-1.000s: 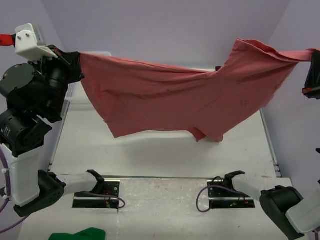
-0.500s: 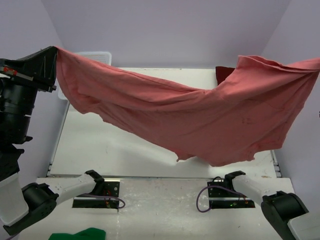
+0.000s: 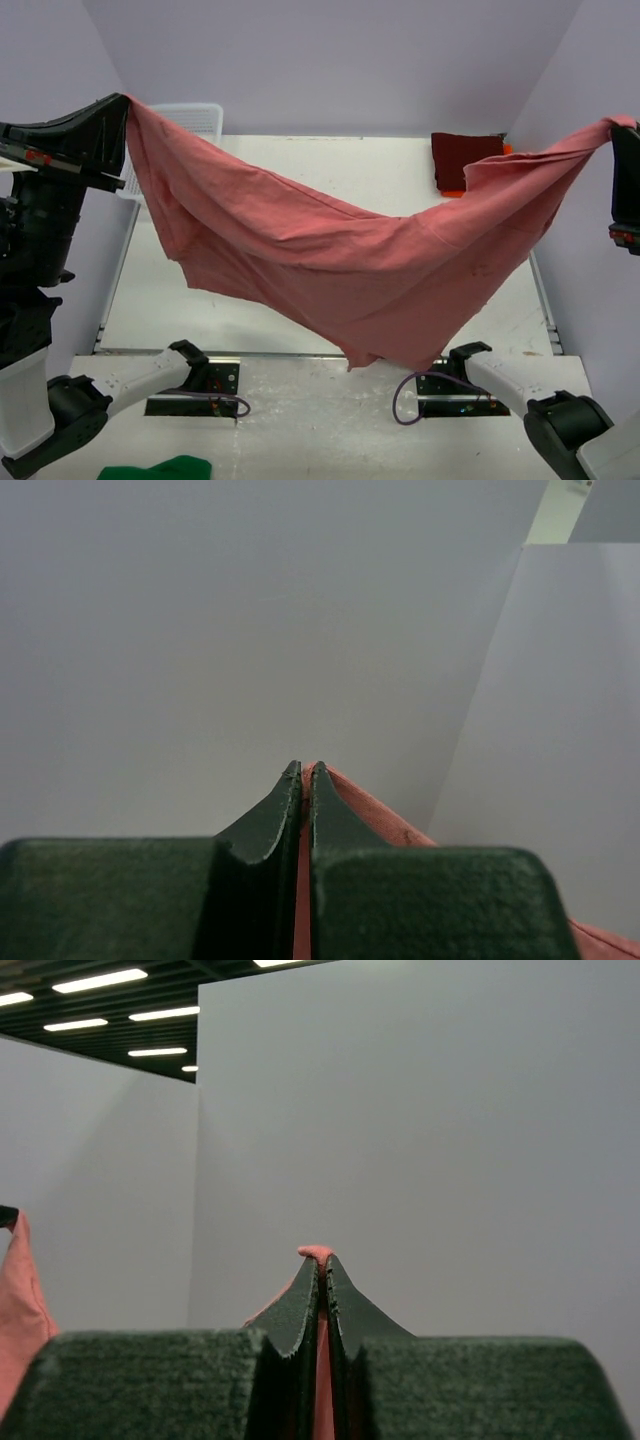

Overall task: Fold and stack the t-shirts
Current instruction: Flatten out the tshirt

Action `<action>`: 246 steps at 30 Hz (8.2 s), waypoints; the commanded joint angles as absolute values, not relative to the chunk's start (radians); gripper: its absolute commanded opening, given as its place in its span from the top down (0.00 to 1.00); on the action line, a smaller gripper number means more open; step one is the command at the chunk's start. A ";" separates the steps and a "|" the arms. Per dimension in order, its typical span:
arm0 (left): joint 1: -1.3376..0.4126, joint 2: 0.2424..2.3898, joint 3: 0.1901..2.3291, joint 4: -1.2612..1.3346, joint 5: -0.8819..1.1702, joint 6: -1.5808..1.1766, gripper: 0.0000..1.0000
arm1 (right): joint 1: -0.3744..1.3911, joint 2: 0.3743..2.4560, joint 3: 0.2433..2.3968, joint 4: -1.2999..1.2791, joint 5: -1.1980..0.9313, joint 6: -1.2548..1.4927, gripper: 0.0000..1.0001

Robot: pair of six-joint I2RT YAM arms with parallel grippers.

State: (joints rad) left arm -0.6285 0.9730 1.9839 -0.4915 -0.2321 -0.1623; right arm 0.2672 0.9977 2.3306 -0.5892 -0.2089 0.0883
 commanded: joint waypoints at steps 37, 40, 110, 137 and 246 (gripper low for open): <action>-0.325 1.359 2.250 -0.589 -0.380 -0.063 1.00 | 0.593 1.278 2.491 -0.508 0.239 -0.391 1.00; -0.325 1.300 2.278 -0.607 -0.316 -0.078 1.00 | 0.659 1.236 2.500 -0.526 0.253 -0.394 1.00; 0.080 1.466 2.223 -0.500 0.307 -0.308 1.00 | 0.999 1.367 2.385 -0.038 0.600 -0.945 1.00; -0.064 2.190 1.788 -0.061 0.261 -0.153 1.00 | 0.186 2.006 2.049 -0.232 0.201 -0.311 1.00; -0.055 1.490 0.965 -0.504 0.173 -0.673 1.00 | 0.506 0.944 1.043 -0.831 0.310 0.627 1.00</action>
